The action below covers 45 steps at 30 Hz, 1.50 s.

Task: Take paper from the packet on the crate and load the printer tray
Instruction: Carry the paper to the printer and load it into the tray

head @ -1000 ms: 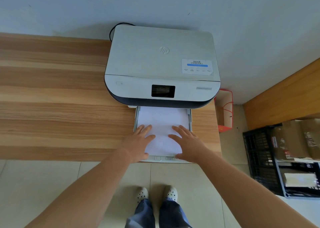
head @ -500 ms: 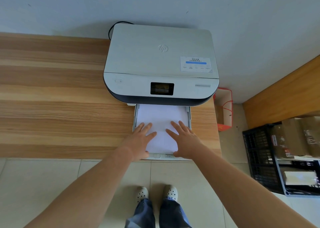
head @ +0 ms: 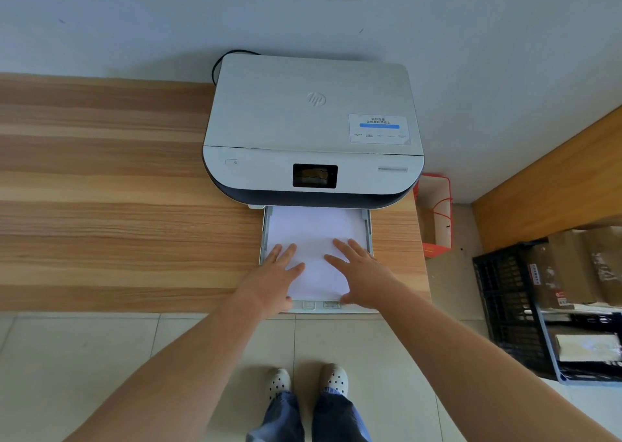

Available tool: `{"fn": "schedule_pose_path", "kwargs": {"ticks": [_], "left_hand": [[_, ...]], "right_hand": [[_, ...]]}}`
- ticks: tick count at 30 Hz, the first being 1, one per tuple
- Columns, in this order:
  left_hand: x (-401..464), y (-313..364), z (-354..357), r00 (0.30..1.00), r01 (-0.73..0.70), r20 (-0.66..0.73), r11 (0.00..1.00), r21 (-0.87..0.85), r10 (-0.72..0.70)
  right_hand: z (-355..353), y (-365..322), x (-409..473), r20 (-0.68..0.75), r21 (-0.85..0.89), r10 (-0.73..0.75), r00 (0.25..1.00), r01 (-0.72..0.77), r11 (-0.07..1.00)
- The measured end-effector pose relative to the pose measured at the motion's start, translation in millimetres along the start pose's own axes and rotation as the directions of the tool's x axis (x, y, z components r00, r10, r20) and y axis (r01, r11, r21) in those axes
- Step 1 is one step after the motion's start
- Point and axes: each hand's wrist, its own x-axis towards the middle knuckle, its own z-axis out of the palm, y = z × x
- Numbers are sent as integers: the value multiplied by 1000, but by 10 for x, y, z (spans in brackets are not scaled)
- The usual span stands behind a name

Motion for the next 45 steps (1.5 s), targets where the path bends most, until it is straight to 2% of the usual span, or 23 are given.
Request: {"fn": "schedule_pose_path", "kwargs": {"ticks": [10,24,27,29,32,35,37,39,42,45], "left_hand": [[11,-11,7,1000,2,-24,1000,-18,-2],[27,-26,19,1000,5,-19,999,-38,-6],[20,-71,18,999,-16,-31,999,-32,15],[2,-143,0,998,-24,-63,999,-20,23],[-16,-306,-68,994,38,-105,998,-56,-44],[35,-441,-120,948,160,-239,963,-217,-211],[94,-490,-141,886,243,-307,913,-329,-347],[148,-526,-154,855,306,-290,870,-386,-430],[215,-553,-181,860,339,-218,836,-431,-461],[294,-553,-181,888,335,-145,831,-445,-436]], "right_hand": [[-17,-26,-28,-16,-30,7,1000,-8,1000],[-15,-43,-33,2,39,22,1000,-22,999],[-93,9,-56,-34,171,42,999,-35,985],[-211,116,-75,-123,321,148,981,-102,942],[-357,381,-89,-231,378,372,899,-269,886],[-380,569,-69,-171,465,521,836,-398,791],[-375,582,-23,-108,501,549,829,-432,750],[-355,558,44,-49,511,546,836,-449,733],[-319,500,130,-2,520,530,848,-451,725],[-308,477,191,6,502,529,849,-460,732]]}}
